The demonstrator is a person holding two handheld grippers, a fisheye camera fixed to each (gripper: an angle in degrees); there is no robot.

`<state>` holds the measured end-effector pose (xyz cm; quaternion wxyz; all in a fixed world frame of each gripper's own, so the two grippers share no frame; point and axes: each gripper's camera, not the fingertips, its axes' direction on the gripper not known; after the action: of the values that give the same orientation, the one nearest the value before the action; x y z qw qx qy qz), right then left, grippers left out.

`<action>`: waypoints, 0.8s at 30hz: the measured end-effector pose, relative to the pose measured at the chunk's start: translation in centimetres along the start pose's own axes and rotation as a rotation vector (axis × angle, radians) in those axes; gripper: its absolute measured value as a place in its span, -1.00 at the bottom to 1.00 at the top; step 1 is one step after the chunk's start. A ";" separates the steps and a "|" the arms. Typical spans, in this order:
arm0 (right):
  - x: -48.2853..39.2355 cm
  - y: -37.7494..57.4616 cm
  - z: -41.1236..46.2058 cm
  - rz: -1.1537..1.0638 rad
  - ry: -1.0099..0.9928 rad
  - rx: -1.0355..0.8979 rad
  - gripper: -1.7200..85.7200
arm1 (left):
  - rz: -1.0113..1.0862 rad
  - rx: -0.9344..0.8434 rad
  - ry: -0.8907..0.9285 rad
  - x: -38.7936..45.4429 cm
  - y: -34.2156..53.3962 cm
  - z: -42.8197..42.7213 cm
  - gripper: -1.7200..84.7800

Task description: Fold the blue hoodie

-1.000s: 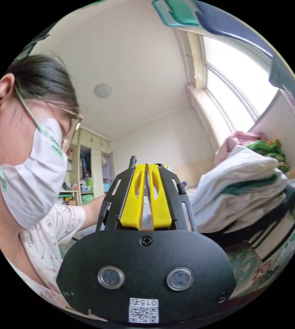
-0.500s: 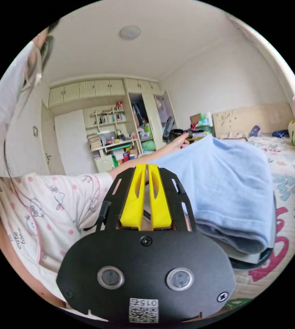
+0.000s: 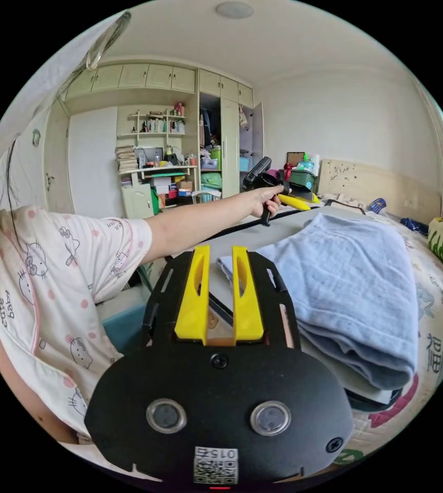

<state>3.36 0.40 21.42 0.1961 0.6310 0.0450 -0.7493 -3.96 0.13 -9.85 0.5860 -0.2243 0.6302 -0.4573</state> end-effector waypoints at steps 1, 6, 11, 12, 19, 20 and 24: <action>-0.1 -0.1 0.4 -0.003 0.005 -0.015 -0.75 | 0.004 -0.021 -0.021 0.2 -0.2 0.5 -0.69; -1.0 -0.1 5.2 -0.004 0.035 -0.175 -0.76 | 0.036 -0.105 -0.010 1.6 -0.9 2.9 -0.77; -0.8 0.2 5.8 0.072 -0.012 -0.116 -0.96 | 0.128 -0.034 -0.082 4.1 0.0 1.0 -0.84; -0.8 0.3 5.9 0.088 -0.028 -0.105 -0.97 | 0.146 -0.016 -0.094 4.9 0.2 0.3 -0.85; -3.1 -0.2 7.3 0.056 0.011 -0.093 -0.89 | 0.262 0.026 -0.220 9.1 1.9 -1.0 -0.86; -3.7 -0.3 7.7 0.043 0.034 -0.104 -0.88 | 0.277 0.029 -0.247 9.5 2.4 -0.7 -0.87; -4.9 -1.0 8.5 0.061 0.149 -0.172 -0.96 | 0.301 0.069 -0.276 10.1 4.0 -0.2 -0.88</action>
<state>-4.24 -0.23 27.67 0.2684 0.6667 0.1046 -0.6874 -5.28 -6.21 -18.62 0.7357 -0.1679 0.5543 -0.3511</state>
